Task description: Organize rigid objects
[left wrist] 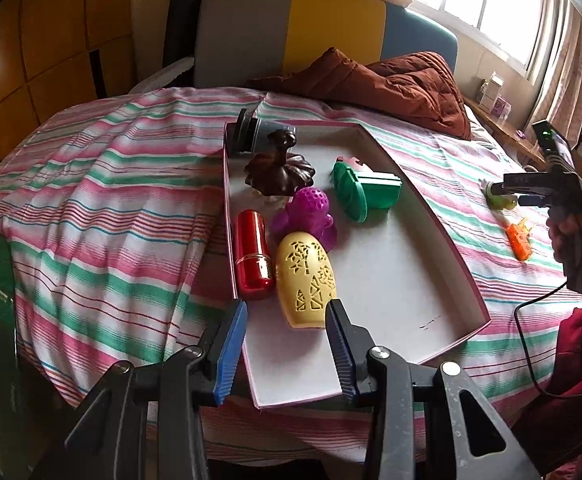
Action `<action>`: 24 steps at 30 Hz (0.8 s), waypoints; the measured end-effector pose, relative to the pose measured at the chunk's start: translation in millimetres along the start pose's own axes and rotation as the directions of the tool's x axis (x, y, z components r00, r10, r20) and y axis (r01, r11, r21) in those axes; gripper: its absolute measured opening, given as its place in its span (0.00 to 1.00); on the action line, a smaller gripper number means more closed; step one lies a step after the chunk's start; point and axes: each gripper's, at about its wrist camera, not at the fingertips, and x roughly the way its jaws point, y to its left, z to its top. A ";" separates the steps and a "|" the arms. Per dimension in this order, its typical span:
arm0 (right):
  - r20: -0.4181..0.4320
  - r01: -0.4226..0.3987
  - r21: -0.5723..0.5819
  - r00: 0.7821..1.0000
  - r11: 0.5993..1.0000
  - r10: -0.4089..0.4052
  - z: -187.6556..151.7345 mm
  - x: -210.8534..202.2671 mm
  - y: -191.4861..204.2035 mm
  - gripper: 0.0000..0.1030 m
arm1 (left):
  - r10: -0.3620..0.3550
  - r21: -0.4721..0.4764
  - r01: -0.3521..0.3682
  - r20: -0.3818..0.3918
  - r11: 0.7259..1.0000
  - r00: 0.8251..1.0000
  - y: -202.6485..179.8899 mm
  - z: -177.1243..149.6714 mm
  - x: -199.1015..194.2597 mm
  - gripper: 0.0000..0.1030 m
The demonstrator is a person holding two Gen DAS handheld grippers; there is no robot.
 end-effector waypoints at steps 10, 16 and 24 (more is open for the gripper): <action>-0.057 -0.005 -0.027 0.998 1.000 0.003 17.2 19.4 -12.8 0.76 | -0.007 -0.002 0.007 -0.019 1.000 1.000 -2.3 0.2 3.4 0.40; -0.042 0.050 -0.163 0.997 0.985 -0.057 29.0 23.8 -5.1 0.84 | -0.016 -0.007 0.016 -0.032 1.000 0.999 -4.1 2.5 6.6 0.40; -0.076 0.058 -0.223 0.994 0.973 -0.077 26.8 35.4 9.2 0.53 | -0.020 0.001 0.021 -0.036 1.000 0.999 -8.3 2.4 7.4 0.40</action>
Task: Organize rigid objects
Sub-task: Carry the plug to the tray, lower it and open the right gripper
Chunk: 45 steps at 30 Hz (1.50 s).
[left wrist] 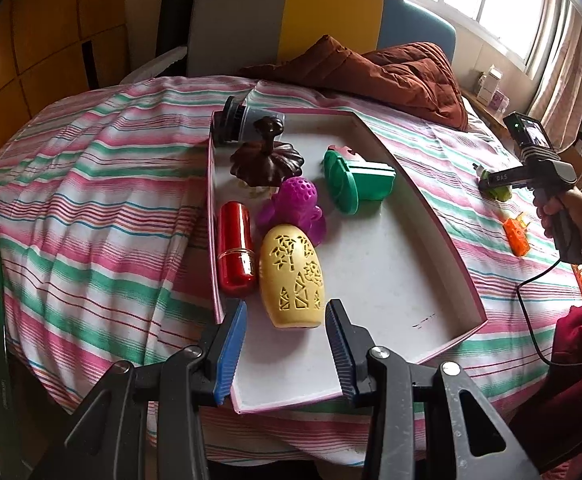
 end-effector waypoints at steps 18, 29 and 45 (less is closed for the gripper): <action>0.110 -0.522 -0.230 0.825 0.821 0.555 -85.8 -168.6 189.9 0.53 | 0.048 -0.081 -0.044 0.052 0.996 0.997 27.2 -5.5 -16.7 0.40; 0.030 -0.458 -0.207 0.880 0.865 0.473 -113.2 -134.0 236.2 0.53 | 0.064 -0.089 -0.058 0.066 0.994 0.996 34.2 -11.5 -23.0 0.40; 0.059 -0.543 -0.120 0.832 0.831 0.552 -110.0 -135.5 221.9 0.58 | 0.081 -0.079 -0.075 0.067 0.994 0.995 31.5 -11.5 -24.3 0.40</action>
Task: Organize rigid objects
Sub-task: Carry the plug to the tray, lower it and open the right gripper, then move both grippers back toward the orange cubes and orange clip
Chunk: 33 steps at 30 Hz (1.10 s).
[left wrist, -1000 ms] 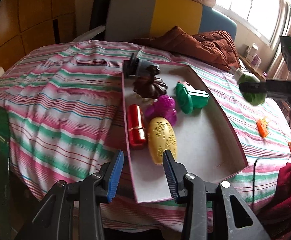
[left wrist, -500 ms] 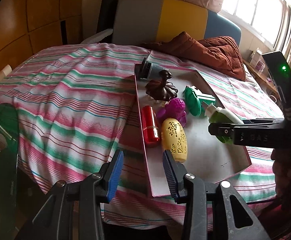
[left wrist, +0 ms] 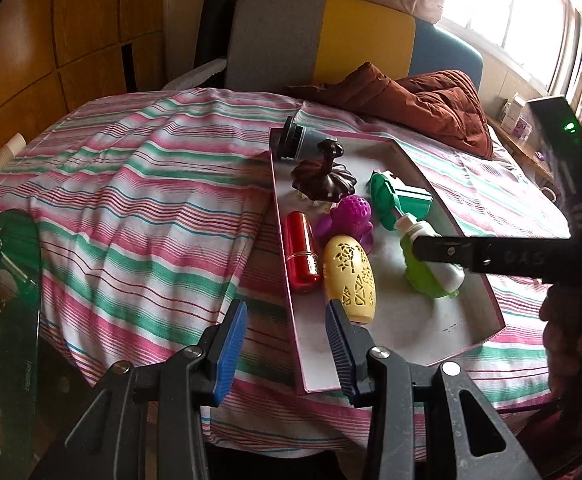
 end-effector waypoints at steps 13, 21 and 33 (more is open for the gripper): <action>0.162 0.007 0.072 0.987 0.997 -0.019 0.6 -59.6 -47.8 0.70 | -0.012 0.039 0.012 0.013 0.999 1.000 -12.1 5.8 -7.7 0.40; 0.193 0.123 0.272 0.965 0.954 -0.180 -10.0 -101.2 -138.3 0.78 | -0.037 0.076 0.034 0.042 0.997 0.998 -29.8 20.1 -11.8 0.40; 0.190 0.201 0.686 0.878 0.699 -0.439 -66.3 -148.4 -285.8 0.81 | -0.215 0.219 0.212 -0.009 0.952 0.977 -120.0 42.8 -4.6 0.40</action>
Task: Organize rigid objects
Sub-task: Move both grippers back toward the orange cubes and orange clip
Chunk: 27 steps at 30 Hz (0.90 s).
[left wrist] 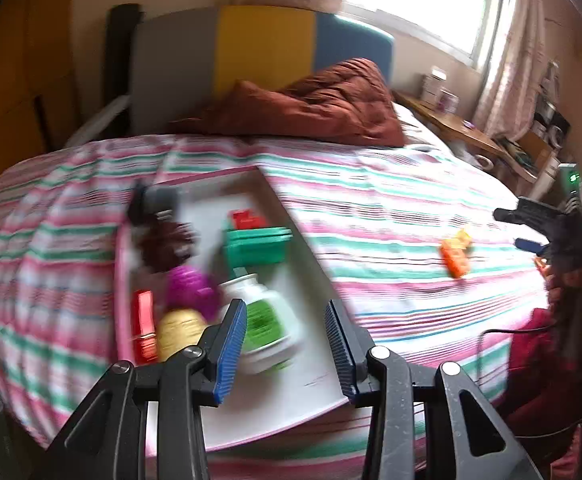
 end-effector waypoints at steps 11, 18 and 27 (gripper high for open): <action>-0.028 -0.020 0.175 0.999 0.984 0.025 9.4 6.7 -31.0 0.82 | -0.196 0.133 0.215 -0.139 0.968 0.971 -101.9 29.2 69.7 0.40; -0.038 -0.033 0.169 0.998 0.985 0.040 7.6 7.9 -30.1 0.82 | -0.277 0.104 0.309 -0.242 0.945 0.930 -145.8 38.8 115.3 0.40; -0.044 -0.053 0.177 0.997 0.983 0.062 5.2 9.2 -30.2 0.82 | -0.298 0.053 0.332 -0.326 0.942 0.897 -192.5 43.9 173.8 0.40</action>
